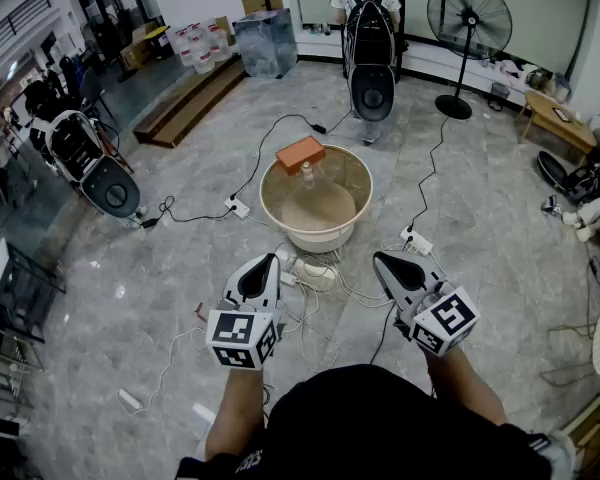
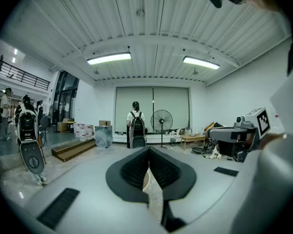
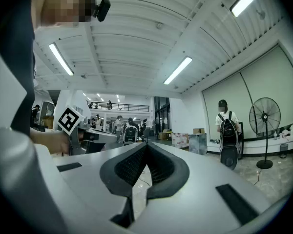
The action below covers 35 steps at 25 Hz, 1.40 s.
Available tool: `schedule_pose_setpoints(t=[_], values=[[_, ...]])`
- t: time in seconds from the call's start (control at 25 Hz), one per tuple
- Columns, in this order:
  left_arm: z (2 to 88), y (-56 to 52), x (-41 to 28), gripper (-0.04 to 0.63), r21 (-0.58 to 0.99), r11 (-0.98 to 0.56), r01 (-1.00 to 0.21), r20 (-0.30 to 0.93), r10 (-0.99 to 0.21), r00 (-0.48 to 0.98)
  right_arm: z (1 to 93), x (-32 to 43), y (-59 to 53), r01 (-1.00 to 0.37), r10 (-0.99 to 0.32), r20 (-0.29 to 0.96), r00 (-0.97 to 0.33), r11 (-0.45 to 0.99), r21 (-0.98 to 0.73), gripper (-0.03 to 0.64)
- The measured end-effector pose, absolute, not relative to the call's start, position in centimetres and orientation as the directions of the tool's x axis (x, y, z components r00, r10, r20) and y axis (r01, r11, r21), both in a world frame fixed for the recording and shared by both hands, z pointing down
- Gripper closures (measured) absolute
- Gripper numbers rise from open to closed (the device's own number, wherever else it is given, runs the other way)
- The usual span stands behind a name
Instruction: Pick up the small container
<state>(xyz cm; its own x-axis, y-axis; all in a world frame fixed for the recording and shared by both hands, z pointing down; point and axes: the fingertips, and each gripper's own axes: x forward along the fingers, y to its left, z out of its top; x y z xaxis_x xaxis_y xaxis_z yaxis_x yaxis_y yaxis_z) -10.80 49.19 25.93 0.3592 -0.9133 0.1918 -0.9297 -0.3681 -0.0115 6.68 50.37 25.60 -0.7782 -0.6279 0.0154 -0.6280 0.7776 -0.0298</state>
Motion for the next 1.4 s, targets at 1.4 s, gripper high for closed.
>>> schedule_pose_setpoints(t=[1.4], values=[[29.4, 52.2, 3.9, 0.58, 0.035, -0.35, -0.936, 0.253, -0.903, 0.347, 30.9, 24.1, 55.3, -0.632, -0.623, 0.11, -0.774, 0.748, -0.204, 0.603]])
